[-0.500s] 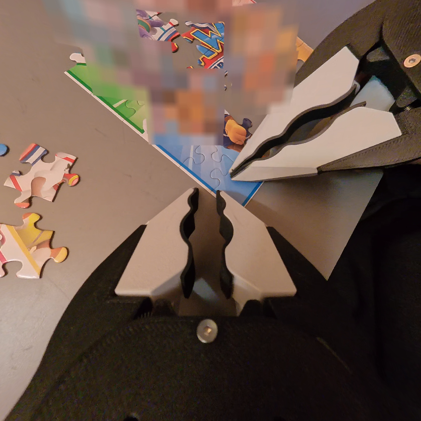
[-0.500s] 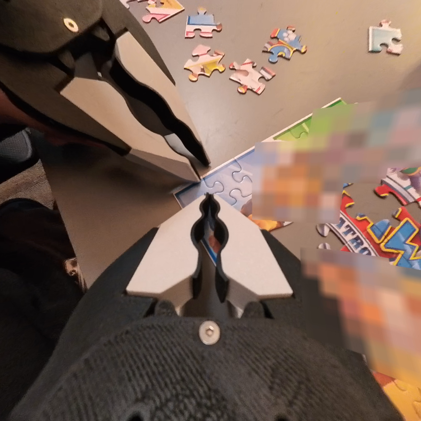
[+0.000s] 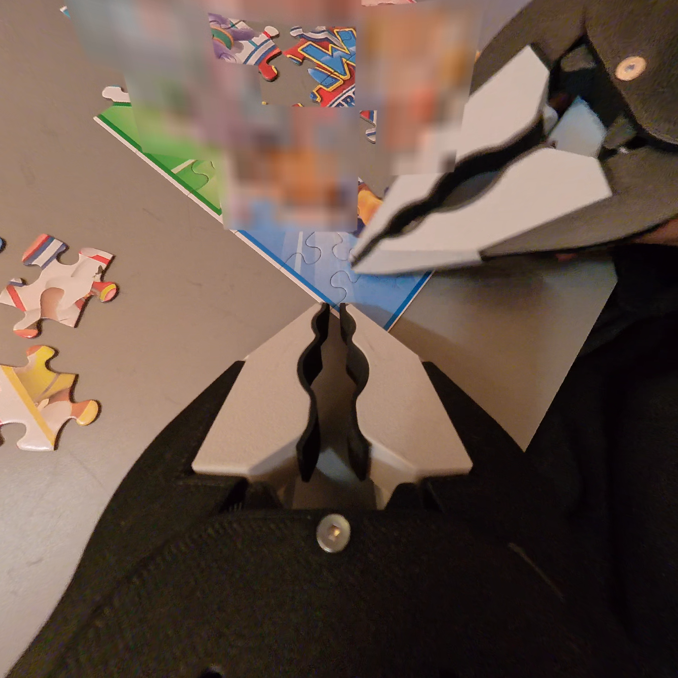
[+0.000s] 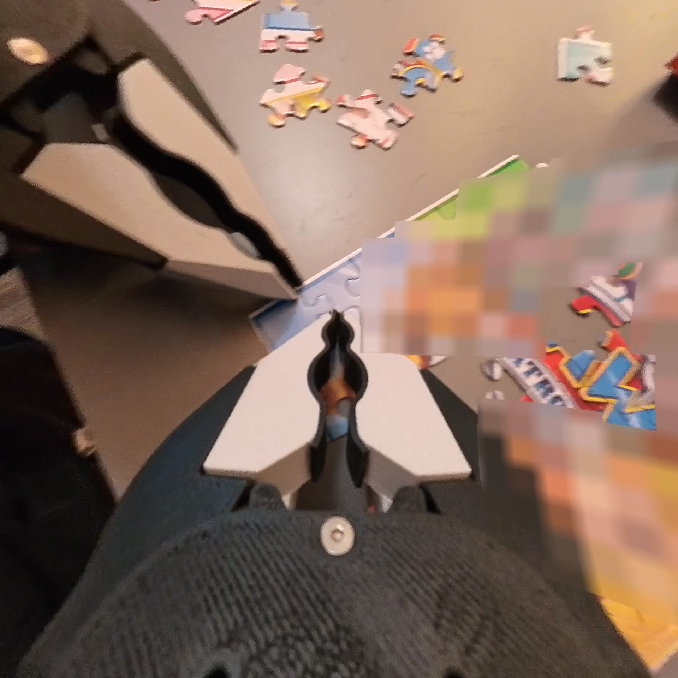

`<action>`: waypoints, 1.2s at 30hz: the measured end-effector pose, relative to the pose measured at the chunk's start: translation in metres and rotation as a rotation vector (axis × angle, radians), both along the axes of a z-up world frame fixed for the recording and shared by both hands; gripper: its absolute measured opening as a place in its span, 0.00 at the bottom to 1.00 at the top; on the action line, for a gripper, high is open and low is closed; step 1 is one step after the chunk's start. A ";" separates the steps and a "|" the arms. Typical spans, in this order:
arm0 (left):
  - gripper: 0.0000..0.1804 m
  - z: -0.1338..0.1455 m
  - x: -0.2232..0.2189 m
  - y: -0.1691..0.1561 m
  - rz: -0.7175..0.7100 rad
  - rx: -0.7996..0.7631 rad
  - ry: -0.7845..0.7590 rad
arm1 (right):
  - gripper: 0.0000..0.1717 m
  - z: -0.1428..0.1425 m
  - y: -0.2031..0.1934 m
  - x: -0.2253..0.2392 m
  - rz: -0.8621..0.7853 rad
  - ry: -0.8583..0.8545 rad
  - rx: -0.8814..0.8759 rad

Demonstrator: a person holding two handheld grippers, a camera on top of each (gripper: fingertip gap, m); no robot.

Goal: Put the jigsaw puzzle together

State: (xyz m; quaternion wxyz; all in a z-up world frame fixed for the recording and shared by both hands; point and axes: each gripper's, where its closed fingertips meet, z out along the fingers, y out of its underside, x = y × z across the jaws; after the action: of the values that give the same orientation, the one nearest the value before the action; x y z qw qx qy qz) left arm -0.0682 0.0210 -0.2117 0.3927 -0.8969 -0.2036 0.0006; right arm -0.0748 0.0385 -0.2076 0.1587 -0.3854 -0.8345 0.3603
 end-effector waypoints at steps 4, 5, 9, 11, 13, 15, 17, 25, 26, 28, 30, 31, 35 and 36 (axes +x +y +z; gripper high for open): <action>0.03 0.000 0.000 0.000 0.001 0.000 -0.001 | 0.00 0.000 -0.003 0.035 0.072 -0.126 -0.077; 0.03 0.000 0.000 0.000 0.000 -0.001 0.003 | 0.00 0.001 0.005 0.037 0.048 -0.120 -0.073; 0.01 0.005 0.003 0.001 -0.027 0.012 0.055 | 0.00 0.022 0.057 0.029 -0.108 0.048 -0.068; 0.01 0.010 -0.003 -0.001 -0.003 0.027 0.094 | 0.00 0.035 0.092 0.025 -0.197 0.124 -0.076; 0.02 0.018 -0.013 -0.001 0.029 0.069 0.119 | 0.00 0.048 0.126 0.020 -0.269 0.197 -0.108; 0.02 0.031 -0.024 0.002 0.061 0.134 0.129 | 0.01 0.058 0.155 0.013 -0.312 0.237 -0.160; 0.03 0.046 -0.038 0.007 0.091 0.193 0.138 | 0.02 0.066 0.178 0.004 -0.342 0.246 -0.204; 0.03 0.087 -0.115 0.032 0.203 0.277 0.266 | 0.02 0.075 0.216 -0.045 -0.411 0.361 -0.247; 0.02 0.087 -0.122 0.032 0.221 0.280 0.307 | 0.02 0.071 0.216 -0.044 -0.408 0.366 -0.242; 0.00 0.088 -0.125 0.032 0.241 0.333 0.398 | 0.00 0.066 0.218 -0.038 -0.405 0.385 -0.219; 0.00 0.081 -0.120 0.032 0.235 0.371 0.415 | 0.00 0.066 0.218 -0.034 -0.393 0.409 -0.204; 0.00 0.075 -0.115 0.032 0.199 0.348 0.396 | 0.00 0.064 0.217 -0.032 -0.384 0.408 -0.195; 0.00 0.078 -0.120 0.026 0.218 0.425 0.311 | 0.00 0.065 0.214 -0.030 -0.361 0.407 -0.209; 0.00 0.082 -0.117 0.027 0.208 0.485 0.263 | 0.00 0.063 0.213 -0.030 -0.356 0.395 -0.213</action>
State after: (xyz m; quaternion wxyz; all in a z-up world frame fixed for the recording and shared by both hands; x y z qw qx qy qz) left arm -0.1852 0.0480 -0.1292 0.6164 -0.7434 -0.2361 0.1083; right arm -0.1052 0.2517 -0.1443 0.3377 -0.4629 -0.6641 0.4803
